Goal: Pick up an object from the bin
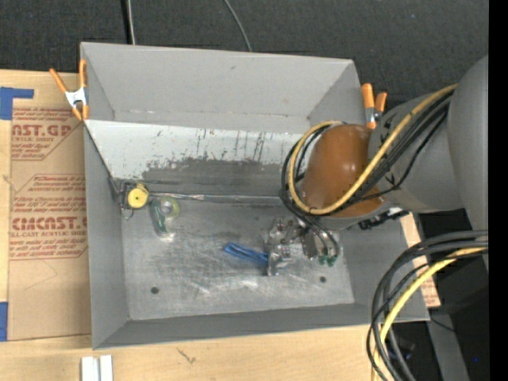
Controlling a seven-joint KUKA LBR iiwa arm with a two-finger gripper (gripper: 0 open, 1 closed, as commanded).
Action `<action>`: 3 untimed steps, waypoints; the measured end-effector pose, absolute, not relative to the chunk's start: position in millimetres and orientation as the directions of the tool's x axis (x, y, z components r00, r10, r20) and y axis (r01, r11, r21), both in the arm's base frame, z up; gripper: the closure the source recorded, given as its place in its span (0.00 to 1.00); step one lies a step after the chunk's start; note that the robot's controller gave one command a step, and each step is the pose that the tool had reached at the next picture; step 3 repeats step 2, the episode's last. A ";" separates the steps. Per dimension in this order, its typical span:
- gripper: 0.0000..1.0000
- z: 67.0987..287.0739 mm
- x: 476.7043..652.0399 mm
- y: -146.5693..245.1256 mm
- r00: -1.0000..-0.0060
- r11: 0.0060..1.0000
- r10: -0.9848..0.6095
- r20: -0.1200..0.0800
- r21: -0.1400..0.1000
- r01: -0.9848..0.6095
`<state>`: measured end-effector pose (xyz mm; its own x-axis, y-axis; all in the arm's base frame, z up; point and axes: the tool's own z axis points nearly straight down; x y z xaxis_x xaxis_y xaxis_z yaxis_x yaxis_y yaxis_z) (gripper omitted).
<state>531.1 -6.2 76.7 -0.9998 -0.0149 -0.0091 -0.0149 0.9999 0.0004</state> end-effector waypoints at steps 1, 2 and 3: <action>1.00 201.9 506.9 10.7 -1.000 1.000 0.002 -0.008 0.001 0.002; 1.00 234.2 520.3 37.6 -0.974 0.974 -0.229 -0.005 0.000 -0.229; 1.00 234.2 520.3 37.6 -0.974 0.974 -0.229 -0.005 0.000 -0.229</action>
Offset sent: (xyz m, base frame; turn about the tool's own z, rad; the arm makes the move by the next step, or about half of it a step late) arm -0.0256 0.0156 0.1210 0.0186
